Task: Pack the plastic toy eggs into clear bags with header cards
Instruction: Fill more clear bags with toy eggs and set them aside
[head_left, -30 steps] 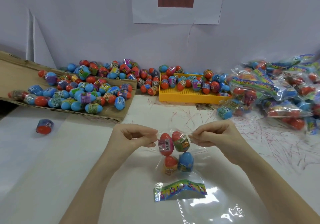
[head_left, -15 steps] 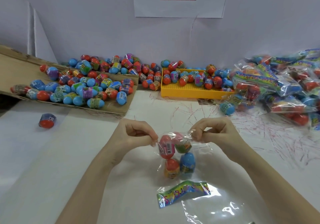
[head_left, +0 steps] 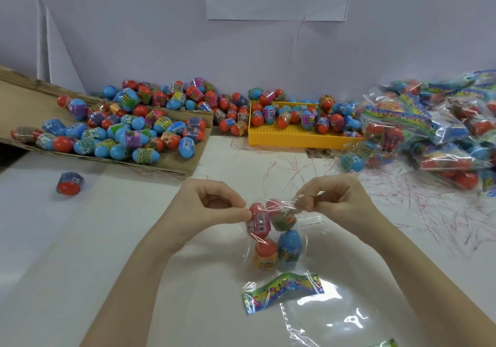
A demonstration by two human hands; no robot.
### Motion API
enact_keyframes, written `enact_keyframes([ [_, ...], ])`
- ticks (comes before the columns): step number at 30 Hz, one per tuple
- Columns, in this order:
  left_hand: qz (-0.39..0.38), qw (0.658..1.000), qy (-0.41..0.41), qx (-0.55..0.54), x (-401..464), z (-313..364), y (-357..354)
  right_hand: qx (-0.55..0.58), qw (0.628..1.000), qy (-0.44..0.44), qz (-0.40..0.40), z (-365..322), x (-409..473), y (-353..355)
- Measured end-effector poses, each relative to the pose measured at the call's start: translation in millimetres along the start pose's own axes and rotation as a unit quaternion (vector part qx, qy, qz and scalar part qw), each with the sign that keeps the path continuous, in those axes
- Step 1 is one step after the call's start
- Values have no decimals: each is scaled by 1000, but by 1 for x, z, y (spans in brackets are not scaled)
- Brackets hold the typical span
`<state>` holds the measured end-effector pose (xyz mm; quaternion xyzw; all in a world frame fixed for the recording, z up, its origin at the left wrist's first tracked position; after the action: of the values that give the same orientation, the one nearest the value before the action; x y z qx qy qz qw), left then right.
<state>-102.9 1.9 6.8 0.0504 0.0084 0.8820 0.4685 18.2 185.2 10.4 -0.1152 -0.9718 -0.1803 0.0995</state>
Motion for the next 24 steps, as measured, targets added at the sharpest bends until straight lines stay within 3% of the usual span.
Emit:
enact_keyframes([
  [6,-1,1000,-4,14,-1,0,-3,-152,985,-46,-68,-6,-4,15],
  [10,-4,1000,-13,3,-1,1,-3,-80,995,-1,62,-21,-6,10],
  [12,-9,1000,-24,6,-2,4,-5,-103,994,-27,-12,-23,-2,-15],
  [15,-13,999,-35,16,-2,5,-6,-223,965,-65,-122,-16,2,-38],
  [24,7,1000,-2,21,-3,2,-7,-1,976,-140,-167,-7,-4,-13],
])
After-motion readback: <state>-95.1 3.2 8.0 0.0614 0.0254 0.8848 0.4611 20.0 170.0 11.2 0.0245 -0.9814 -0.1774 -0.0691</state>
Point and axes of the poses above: each hand's wrist, its own x-axis towards the middle knuckle, its own y-axis out of the back of the hand, z = x × y, the point moved 2 cm from there along x, towards the middle knuckle, and after that the axes turned 4 degrees about -z, right-handed, at the moved point
